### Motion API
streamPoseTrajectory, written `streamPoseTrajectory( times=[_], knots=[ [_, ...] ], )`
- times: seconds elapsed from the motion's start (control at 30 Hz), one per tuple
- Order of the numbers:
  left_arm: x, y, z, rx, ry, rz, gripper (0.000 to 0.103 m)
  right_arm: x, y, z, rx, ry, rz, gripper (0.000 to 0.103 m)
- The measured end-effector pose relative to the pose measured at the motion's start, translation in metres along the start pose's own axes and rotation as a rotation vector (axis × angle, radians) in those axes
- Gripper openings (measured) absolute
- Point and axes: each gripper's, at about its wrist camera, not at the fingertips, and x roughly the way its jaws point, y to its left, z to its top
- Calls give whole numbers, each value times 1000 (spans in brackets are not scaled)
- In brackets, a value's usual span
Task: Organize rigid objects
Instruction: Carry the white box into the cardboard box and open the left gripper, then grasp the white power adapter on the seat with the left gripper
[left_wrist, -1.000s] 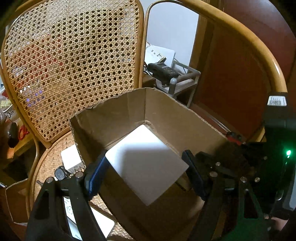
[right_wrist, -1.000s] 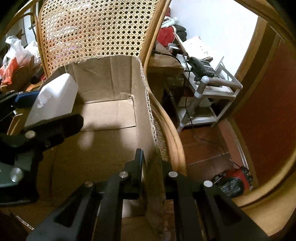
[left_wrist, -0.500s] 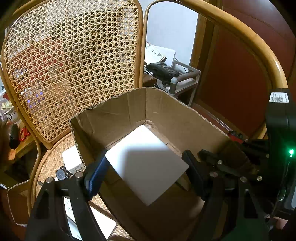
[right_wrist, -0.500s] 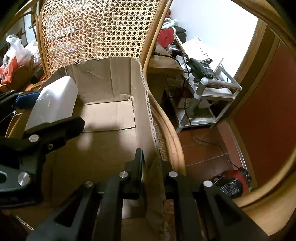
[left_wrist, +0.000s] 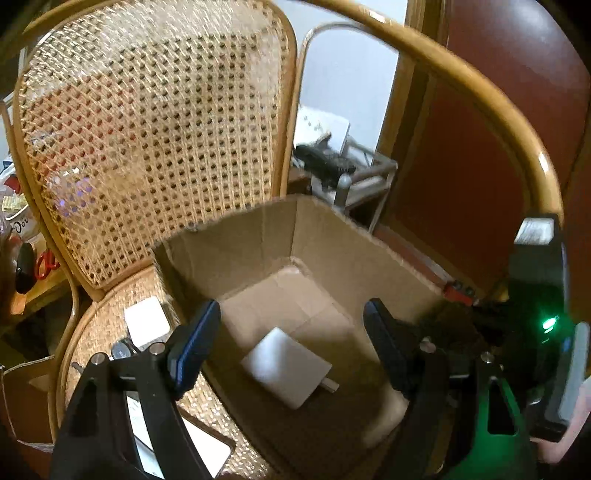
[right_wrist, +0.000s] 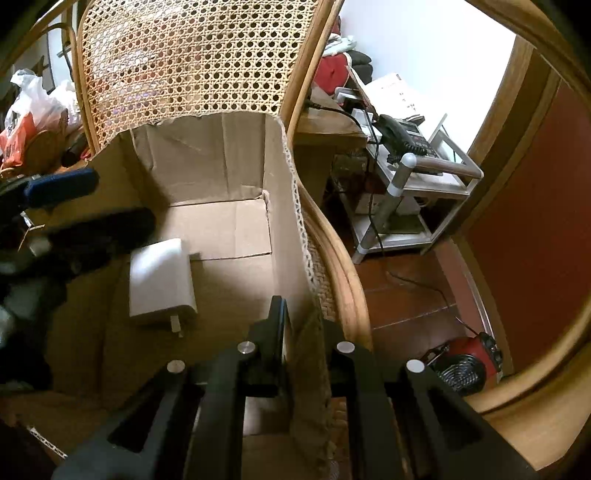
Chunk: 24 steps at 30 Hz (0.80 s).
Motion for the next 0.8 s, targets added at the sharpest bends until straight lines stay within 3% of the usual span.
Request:
streamPoseTrajectory(
  times=[0.13, 0.2, 0.3, 0.43, 0.6, 0.8],
  knots=[
    [-21, 18, 12, -16, -61, 27, 84, 0, 0, 0, 0, 0, 0, 13],
    [-28, 35, 17, -38, -85, 62, 92, 0, 0, 0, 0, 0, 0, 13],
    [-32, 69, 20, -91, -100, 121, 94, 0, 0, 0, 0, 0, 0, 13],
    [-21, 114, 17, -137, -53, 225, 97, 0, 0, 0, 0, 0, 0, 13],
    [11, 154, 2, -155, 76, 331, 97, 0, 0, 1, -1, 0, -1, 13],
    [52, 176, -21, -173, 197, 303, 97, 0, 1, 0, 1, 3, 1, 13]
  ],
)
